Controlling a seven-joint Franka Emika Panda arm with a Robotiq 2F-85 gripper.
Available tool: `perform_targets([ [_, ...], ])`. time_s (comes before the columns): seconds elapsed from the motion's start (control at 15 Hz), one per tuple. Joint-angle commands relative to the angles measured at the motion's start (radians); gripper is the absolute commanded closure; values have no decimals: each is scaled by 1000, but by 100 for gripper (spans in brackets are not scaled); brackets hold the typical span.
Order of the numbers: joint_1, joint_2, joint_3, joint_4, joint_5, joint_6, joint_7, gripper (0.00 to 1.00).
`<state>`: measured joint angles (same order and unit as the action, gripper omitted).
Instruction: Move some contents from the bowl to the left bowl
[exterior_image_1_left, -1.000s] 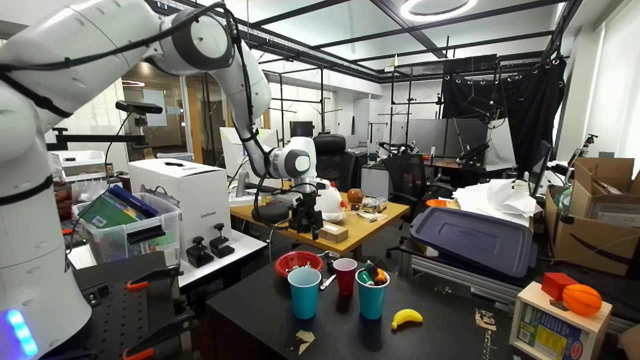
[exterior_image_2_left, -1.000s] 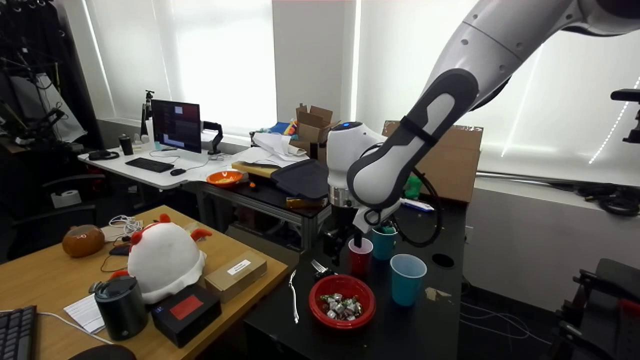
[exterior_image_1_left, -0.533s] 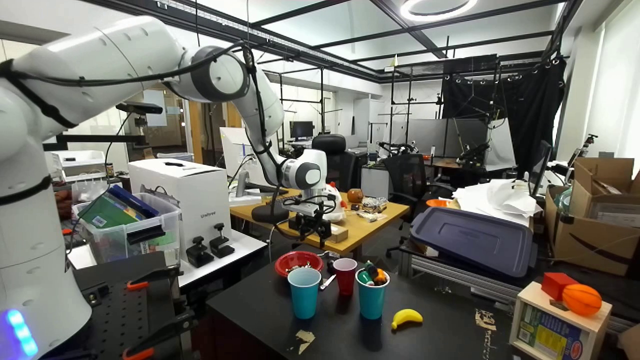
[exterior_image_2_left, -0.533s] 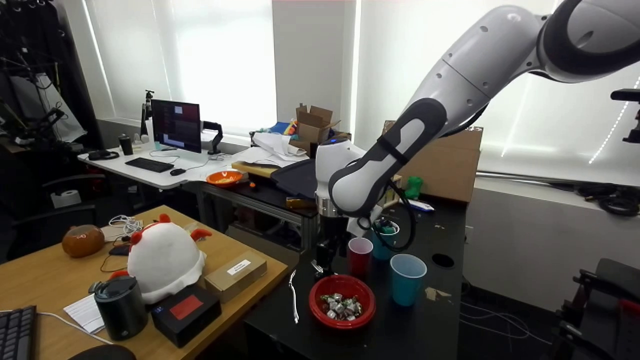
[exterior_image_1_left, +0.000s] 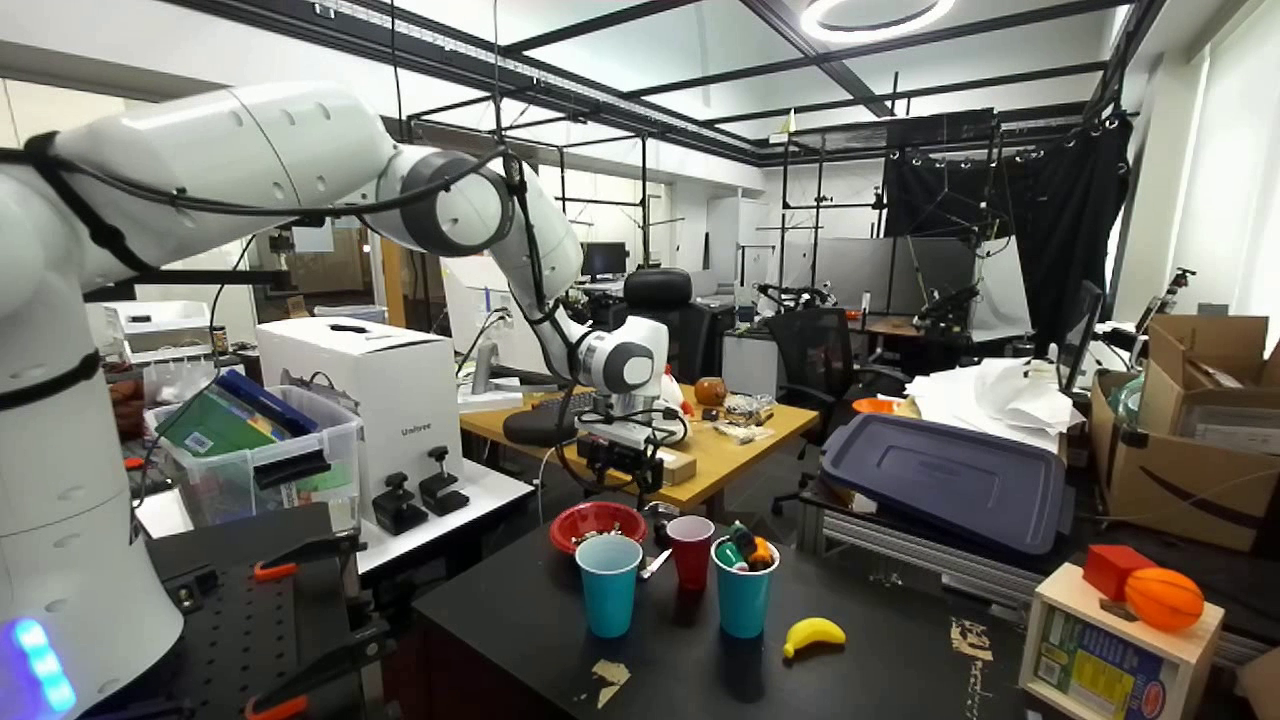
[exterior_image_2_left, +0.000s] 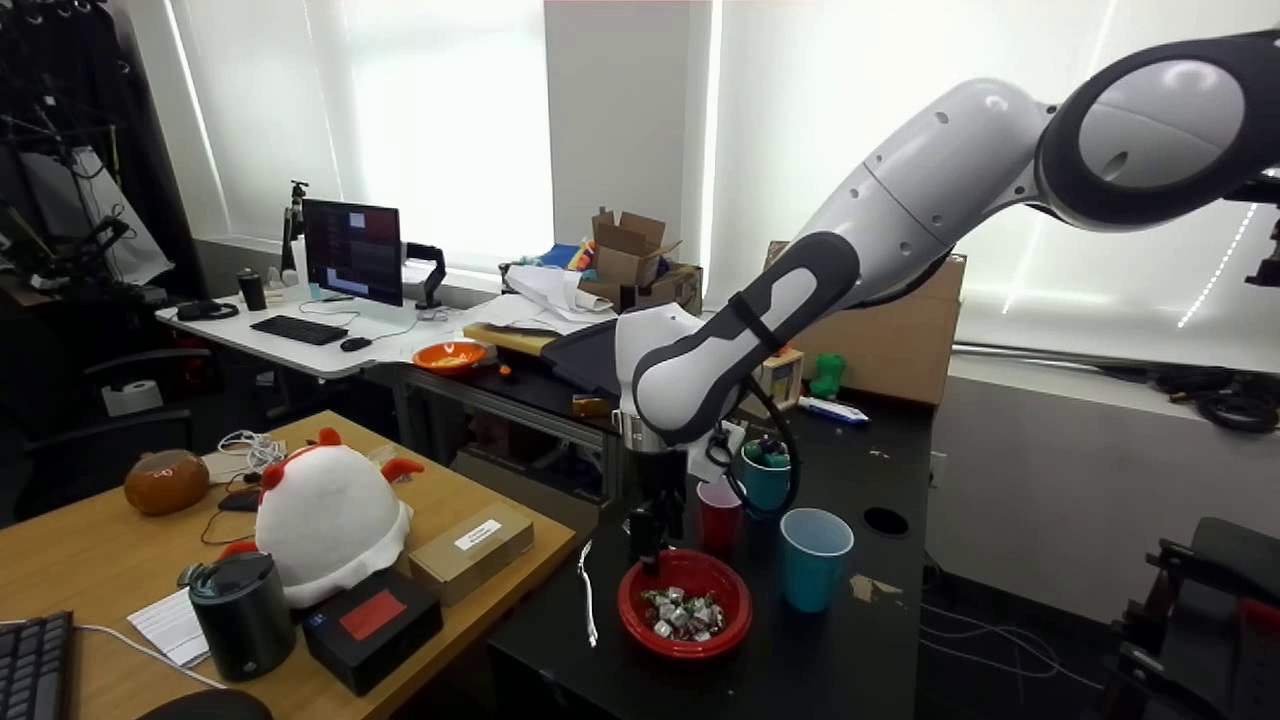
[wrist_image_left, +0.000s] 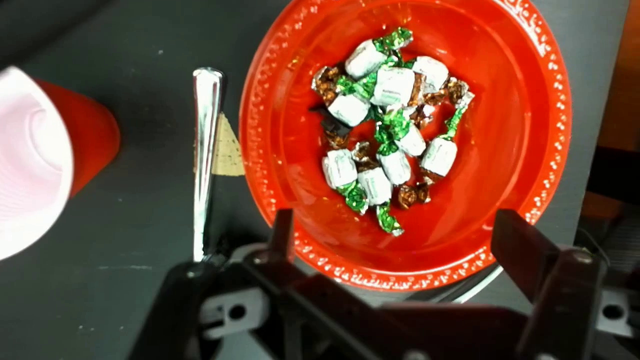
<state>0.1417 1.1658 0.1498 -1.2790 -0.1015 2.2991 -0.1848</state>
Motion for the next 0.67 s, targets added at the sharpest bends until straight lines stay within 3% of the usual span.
perform_targets([
  [0.0,-13,69,23,123,34,-101,-64,0],
  [0.6,2,198,57,285,82,-234,-100,0],
])
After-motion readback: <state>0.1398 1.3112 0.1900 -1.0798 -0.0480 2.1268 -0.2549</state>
